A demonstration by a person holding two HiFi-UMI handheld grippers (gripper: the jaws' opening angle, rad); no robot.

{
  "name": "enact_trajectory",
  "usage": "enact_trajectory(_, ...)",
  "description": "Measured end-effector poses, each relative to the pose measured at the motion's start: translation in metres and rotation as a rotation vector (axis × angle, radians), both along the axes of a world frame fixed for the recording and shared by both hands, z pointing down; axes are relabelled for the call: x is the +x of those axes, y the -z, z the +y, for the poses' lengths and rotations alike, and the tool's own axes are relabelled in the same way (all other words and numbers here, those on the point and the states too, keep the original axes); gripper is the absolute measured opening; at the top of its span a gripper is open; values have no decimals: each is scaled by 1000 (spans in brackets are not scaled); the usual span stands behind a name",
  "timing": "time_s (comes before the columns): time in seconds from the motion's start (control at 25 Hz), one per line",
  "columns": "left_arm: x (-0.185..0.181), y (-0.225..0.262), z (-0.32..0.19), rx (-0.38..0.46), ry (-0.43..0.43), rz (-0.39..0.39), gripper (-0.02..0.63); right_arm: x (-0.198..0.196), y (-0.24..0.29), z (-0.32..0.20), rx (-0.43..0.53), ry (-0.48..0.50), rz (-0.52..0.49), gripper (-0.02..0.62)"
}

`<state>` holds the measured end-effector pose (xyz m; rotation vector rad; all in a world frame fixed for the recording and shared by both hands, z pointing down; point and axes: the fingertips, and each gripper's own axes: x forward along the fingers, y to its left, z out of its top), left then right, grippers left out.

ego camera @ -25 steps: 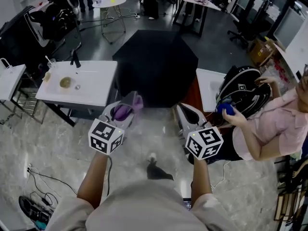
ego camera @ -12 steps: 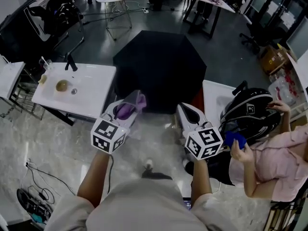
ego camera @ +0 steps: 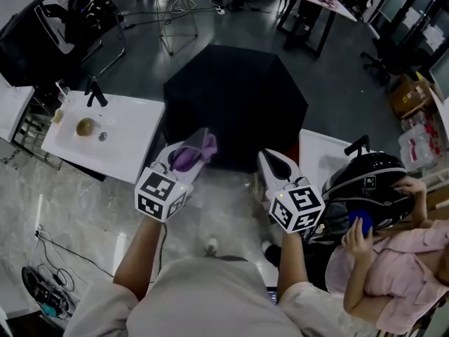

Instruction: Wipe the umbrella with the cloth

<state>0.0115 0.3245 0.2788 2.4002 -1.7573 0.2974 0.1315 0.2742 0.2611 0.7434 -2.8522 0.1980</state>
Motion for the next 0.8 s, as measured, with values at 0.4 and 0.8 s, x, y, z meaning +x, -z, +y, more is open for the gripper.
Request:
enact_trajectory(0.4, -19, -4, -69, -11, 56, 11, 127, -14, -11, -79, -23, 16, 16, 6)
enact_trajectory(0.8, -57, -19, -157, -5, 41, 17, 127, -36, -28, -159, -33, -38, 13, 6)
